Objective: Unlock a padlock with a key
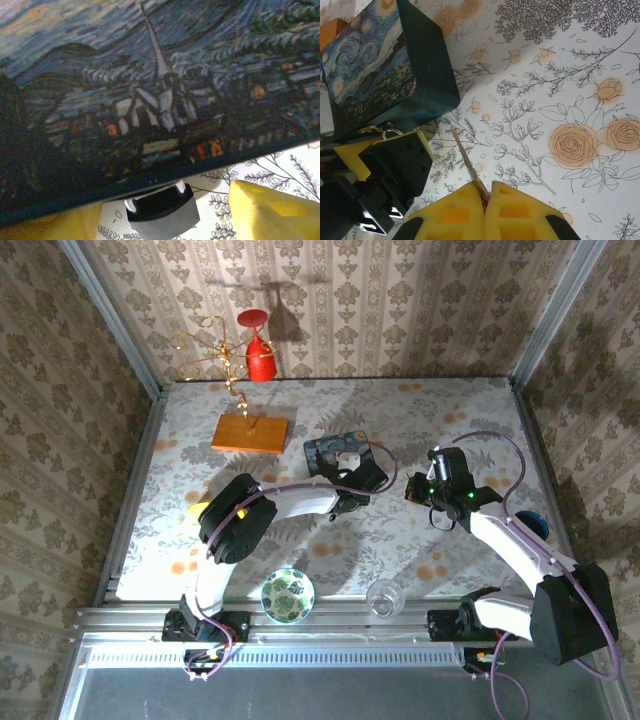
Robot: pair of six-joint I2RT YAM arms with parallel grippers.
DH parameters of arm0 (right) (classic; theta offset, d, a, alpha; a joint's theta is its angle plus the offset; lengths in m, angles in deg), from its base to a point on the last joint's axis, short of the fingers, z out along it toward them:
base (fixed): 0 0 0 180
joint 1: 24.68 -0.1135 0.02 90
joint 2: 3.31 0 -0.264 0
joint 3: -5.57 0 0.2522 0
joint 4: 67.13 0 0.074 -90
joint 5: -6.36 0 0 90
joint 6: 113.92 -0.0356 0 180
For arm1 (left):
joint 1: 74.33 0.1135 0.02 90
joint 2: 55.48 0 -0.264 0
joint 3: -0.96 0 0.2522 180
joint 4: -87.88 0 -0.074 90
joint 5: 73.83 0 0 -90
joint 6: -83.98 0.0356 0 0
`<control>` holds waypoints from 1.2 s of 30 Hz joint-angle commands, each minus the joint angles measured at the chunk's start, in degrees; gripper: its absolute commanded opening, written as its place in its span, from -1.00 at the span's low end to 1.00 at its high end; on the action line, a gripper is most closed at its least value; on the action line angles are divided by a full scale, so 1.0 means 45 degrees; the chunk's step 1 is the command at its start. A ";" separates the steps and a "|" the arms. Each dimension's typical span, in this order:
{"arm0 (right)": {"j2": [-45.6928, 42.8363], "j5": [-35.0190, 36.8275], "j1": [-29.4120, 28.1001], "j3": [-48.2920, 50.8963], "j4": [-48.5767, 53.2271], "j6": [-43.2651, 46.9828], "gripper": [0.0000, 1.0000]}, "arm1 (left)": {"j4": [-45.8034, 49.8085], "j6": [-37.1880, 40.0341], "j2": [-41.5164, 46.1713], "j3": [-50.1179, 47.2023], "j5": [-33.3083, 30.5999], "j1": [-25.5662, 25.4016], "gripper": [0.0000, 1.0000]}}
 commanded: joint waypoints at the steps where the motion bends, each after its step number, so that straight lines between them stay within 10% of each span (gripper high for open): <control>1: -0.0336 0.0000 -0.0054 0.0204 0.0132 0.0002 -1.00 | 0.0630 -0.0278 -0.0340 0.0464 -0.0474 -0.0040 0.34; 36: -0.0315 -0.0256 -0.0059 0.0613 -0.0255 -0.0249 -1.00 | 0.1075 -0.0913 -0.0961 0.0640 -0.0855 0.0197 0.19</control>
